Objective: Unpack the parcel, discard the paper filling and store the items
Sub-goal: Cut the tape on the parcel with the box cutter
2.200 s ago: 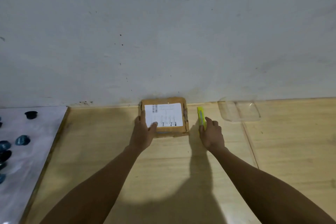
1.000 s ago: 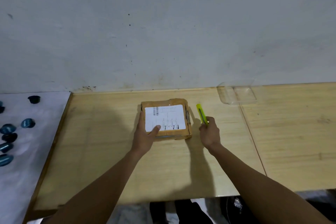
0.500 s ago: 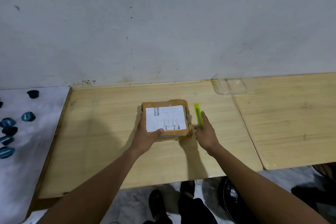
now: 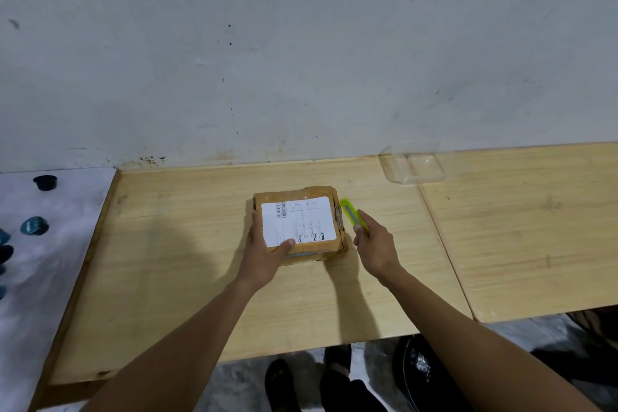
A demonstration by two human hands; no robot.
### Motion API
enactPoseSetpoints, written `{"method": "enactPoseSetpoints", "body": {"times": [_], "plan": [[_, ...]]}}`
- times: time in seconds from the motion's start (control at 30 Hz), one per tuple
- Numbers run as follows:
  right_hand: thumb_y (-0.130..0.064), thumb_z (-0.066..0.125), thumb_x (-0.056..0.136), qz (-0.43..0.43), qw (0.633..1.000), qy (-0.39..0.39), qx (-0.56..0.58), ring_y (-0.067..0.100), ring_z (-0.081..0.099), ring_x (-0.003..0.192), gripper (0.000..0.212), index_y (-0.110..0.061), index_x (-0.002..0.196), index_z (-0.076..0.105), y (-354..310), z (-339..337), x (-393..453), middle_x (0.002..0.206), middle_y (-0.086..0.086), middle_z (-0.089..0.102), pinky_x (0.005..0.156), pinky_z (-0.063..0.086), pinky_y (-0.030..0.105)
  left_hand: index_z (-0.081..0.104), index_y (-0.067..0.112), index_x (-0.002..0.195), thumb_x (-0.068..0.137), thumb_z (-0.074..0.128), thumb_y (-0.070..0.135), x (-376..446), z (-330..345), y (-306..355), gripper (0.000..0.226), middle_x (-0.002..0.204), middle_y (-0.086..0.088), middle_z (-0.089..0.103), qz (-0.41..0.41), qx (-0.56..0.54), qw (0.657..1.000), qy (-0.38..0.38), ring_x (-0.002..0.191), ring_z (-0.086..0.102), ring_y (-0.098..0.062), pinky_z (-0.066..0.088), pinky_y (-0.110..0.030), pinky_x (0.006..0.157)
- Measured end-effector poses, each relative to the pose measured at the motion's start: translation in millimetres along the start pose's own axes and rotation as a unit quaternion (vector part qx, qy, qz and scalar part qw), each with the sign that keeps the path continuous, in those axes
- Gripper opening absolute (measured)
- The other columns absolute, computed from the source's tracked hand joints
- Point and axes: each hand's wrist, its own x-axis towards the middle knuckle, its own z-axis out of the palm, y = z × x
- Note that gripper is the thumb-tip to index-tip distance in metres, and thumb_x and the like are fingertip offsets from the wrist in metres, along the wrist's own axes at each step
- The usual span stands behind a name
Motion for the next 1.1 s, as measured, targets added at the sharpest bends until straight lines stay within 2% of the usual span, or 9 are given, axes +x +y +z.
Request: {"method": "enactPoseSetpoints", "body": {"times": [0.13, 0.33, 0.4, 0.47, 0.6, 0.7, 0.8, 0.93, 1.1], "plan": [[-0.02, 0.042, 0.102, 0.017, 1.0, 0.02, 0.002, 0.022, 0.051, 0.072, 0.034, -0.02, 0.134, 0.055, -2, -3, 2, 0.073, 0.006, 0.058, 0.066, 0.042, 0.031, 0.004, 0.039, 0.151, 0.076, 0.072, 0.051, 5, 1, -1, 0.101, 0.151, 0.009, 0.038, -0.002, -0.003, 1.0, -0.001, 0.137, 0.039, -0.015, 0.04, -0.046, 0.109], [-0.024, 0.048, 0.099, 0.026, 0.999, 0.041, -0.013, 0.035, 0.062, 0.078, 0.028, -0.021, 0.121, 0.064, -8, -3, 2, 0.073, 0.01, 0.066, 0.077, 0.051, 0.04, 0.001, 0.037, 0.152, 0.082, 0.073, 0.041, 6, 3, 3, 0.1, 0.152, 0.007, 0.036, 0.001, -0.008, 1.0, -0.003, 0.138, 0.036, -0.016, 0.037, -0.043, 0.111], [-0.026, 0.05, 0.098, 0.037, 0.998, 0.052, -0.004, 0.033, 0.064, 0.079, 0.028, -0.021, 0.122, 0.065, -11, -3, 1, 0.074, 0.004, 0.066, 0.079, 0.053, 0.041, -0.001, 0.036, 0.152, 0.082, 0.073, 0.04, 6, 3, 3, 0.101, 0.153, 0.007, 0.033, 0.001, -0.009, 1.0, -0.004, 0.139, 0.035, -0.016, 0.036, -0.039, 0.111], [-0.028, 0.053, 0.097, 0.047, 0.997, 0.068, -0.002, 0.03, 0.066, 0.083, 0.03, -0.022, 0.125, 0.064, -12, -3, 0, 0.076, 0.001, 0.067, 0.082, 0.052, 0.039, -0.001, 0.036, 0.152, 0.083, 0.073, 0.04, 6, 3, 3, 0.102, 0.153, 0.007, 0.034, 0.002, -0.01, 1.0, -0.002, 0.139, 0.035, -0.016, 0.036, -0.038, 0.111], [-0.028, 0.053, 0.098, 0.058, 0.995, 0.082, -0.008, 0.027, 0.063, 0.1, 0.034, -0.023, 0.13, 0.061, -12, -5, -1, 0.107, 0.006, 0.072, 0.08, 0.043, 0.029, -0.002, 0.043, 0.15, 0.082, 0.073, 0.039, 4, 1, 5, 0.102, 0.151, 0.007, 0.036, 0.013, -0.01, 1.0, 0.001, 0.136, 0.038, -0.015, 0.038, -0.041, 0.111], [-0.028, 0.05, 0.099, 0.048, 0.996, 0.065, -0.021, 0.028, 0.065, 0.094, 0.035, -0.026, 0.133, 0.058, -15, -6, -3, 0.103, 0.007, 0.073, 0.079, 0.045, 0.03, -0.005, 0.042, 0.151, 0.083, 0.074, 0.036, 4, 2, 6, 0.104, 0.153, 0.006, 0.033, 0.015, -0.006, 1.0, 0.005, 0.137, 0.037, -0.015, 0.038, -0.039, 0.11], [-0.027, 0.048, 0.1, 0.038, 0.997, 0.046, -0.05, 0.027, 0.062, 0.105, 0.036, -0.026, 0.135, 0.055, -19, -4, -3, 0.11, 0.006, 0.072, 0.081, 0.043, 0.029, -0.006, 0.04, 0.152, 0.082, 0.074, 0.04, 5, 3, 3, 0.106, 0.155, 0.006, 0.029, 0.007, -0.005, 1.0, 0.005, 0.138, 0.036, -0.015, 0.036, -0.034, 0.109], [-0.029, 0.045, 0.101, 0.021, 0.994, 0.029, -0.101, 0.034, 0.056, 0.116, 0.037, -0.026, 0.137, 0.053, -25, -2, -3, 0.12, 0.013, 0.068, 0.09, 0.045, 0.037, -0.006, 0.038, 0.152, 0.082, 0.073, 0.042, 7, 3, 1, 0.105, 0.155, 0.004, 0.03, -0.001, -0.004, 1.0, 0.007, 0.138, 0.037, -0.016, 0.036, -0.032, 0.108], [-0.024, 0.041, 0.101, 0.019, 0.989, 0.025, -0.145, 0.042, 0.056, 0.109, 0.034, -0.019, 0.133, 0.055, -35, -3, -10, 0.114, 0.02, 0.067, 0.091, 0.048, 0.046, -0.005, 0.031, 0.155, 0.086, 0.071, 0.035, 6, 5, 1, 0.103, 0.159, 0.006, 0.022, 0.008, 0.004, 1.0, 0.018, 0.141, 0.03, -0.015, 0.03, -0.025, 0.105]]}}
